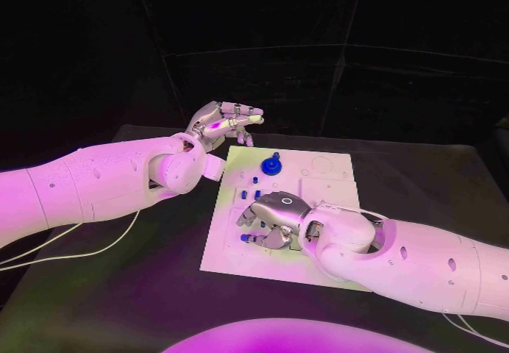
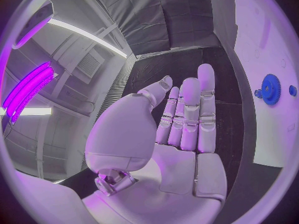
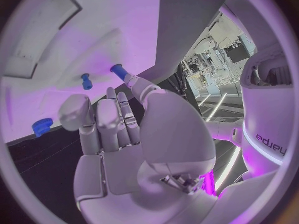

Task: Assemble the parts on the task board

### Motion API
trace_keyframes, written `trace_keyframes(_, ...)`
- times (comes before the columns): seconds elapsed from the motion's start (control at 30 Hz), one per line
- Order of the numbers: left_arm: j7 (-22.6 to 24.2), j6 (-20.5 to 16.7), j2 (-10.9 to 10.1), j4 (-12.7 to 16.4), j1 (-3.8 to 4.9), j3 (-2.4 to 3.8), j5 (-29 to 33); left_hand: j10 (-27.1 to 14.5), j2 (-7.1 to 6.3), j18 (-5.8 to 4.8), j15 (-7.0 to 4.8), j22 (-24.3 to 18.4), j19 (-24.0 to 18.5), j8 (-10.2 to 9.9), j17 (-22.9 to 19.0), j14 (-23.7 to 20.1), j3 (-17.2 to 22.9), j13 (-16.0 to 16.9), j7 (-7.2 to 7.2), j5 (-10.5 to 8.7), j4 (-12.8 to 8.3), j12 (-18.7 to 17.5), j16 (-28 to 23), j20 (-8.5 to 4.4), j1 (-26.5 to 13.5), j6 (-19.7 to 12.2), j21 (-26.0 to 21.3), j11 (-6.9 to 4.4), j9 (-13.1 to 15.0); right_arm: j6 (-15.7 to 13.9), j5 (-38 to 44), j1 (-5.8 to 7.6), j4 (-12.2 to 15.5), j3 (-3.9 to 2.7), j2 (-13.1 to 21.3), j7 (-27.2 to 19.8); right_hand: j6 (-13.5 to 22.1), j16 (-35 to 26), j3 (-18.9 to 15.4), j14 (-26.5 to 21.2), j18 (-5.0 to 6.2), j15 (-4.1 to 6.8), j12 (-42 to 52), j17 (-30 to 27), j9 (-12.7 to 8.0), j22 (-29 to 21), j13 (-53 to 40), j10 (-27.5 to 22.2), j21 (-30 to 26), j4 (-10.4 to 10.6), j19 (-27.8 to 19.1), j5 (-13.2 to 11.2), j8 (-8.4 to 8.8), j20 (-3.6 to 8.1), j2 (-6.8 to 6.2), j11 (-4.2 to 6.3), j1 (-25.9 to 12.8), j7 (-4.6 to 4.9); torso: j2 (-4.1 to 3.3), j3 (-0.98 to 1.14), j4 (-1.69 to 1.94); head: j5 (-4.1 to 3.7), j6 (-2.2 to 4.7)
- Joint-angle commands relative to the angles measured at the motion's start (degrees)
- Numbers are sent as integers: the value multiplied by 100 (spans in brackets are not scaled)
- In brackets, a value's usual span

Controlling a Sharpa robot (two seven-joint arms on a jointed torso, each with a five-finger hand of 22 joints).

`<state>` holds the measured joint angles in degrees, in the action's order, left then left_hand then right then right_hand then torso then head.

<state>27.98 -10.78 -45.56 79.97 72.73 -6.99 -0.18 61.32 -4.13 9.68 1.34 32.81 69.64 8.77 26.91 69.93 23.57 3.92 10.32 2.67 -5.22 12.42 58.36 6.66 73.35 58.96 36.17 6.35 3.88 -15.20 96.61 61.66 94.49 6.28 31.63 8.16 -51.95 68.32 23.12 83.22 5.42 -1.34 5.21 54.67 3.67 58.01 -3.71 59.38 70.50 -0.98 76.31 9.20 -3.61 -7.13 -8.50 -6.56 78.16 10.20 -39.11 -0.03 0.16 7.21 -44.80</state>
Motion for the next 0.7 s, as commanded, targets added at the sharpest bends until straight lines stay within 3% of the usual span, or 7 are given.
trace_keyframes(0.03, 12, 79, -5, 6, 9, 6, 17, -28, 18, 78, -7, -7, -27, -16, -10, -40, -36, -2, 3, 30, -3, 27, 7, 17, 46, -38, -19, 2, -2, -596, -2, 7, 103, -4, 104, 15, 149, -58, -95, -66, 130, 15, 52, -80, 2, -109, -5, -129, -81, -9, -79, 18, 8, 5, -34, 7, -13, -6, 5, -1, -10, -17, 13)
trace_keyframes(0.23, 9, 82, -14, -2, 9, 6, 17, -36, 20, 78, -6, -13, -25, -14, -14, -45, -52, -1, 5, 30, -5, 35, 13, 18, 49, -43, -25, 4, -2, -724, -104, 51, 486, -13, 591, 28, 239, -124, -279, -113, 151, 28, 175, -188, 20, -232, -20, -227, -179, -31, -137, 38, -19, 19, -43, 24, 24, -30, 20, -6, -13, -71, 58)
trace_keyframes(0.43, 8, 80, -30, -14, 8, 5, 17, -36, 20, 78, -6, -13, -25, -14, -14, -45, -52, -1, 5, 30, -5, 35, 13, 18, 49, -43, -25, 4, -2, -699, -493, 199, 939, -22, 1314, 128, 104, -102, -361, -100, 143, 34, 359, -173, 46, -212, -41, -121, -174, -20, -113, 65, -77, 24, 18, 27, 57, -17, 57, -2, -58, -154, 112)
trace_keyframes(0.6, 10, 80, -44, -20, 7, 4, 17, -38, 20, 78, -6, -14, -24, -13, -14, -46, -56, -1, 5, 29, -5, 37, 14, 18, 50, -44, -26, 4, -1, -882, -975, 273, 1369, -34, 1937, 206, -279, 283, -407, 119, 13, 87, 825, 351, 97, 461, -162, 548, 280, 85, 247, 189, -241, 48, 75, 108, 3, -8, 84, 9, -117, -280, 163)
trace_keyframes(0.7, 12, 81, -47, -24, 6, 3, 17, -38, 20, 78, -6, -14, -24, -13, -14, -46, -56, -1, 5, 29, -5, 37, 14, 18, 50, -44, -26, 4, -1, -915, -1290, 298, 1586, -42, 2319, 460, -374, 498, -594, 216, -70, 188, 1261, 653, 101, 913, -371, 1142, 589, 250, 474, 128, -299, 127, -20, 253, -192, -122, 106, 13, -156, -342, 185)
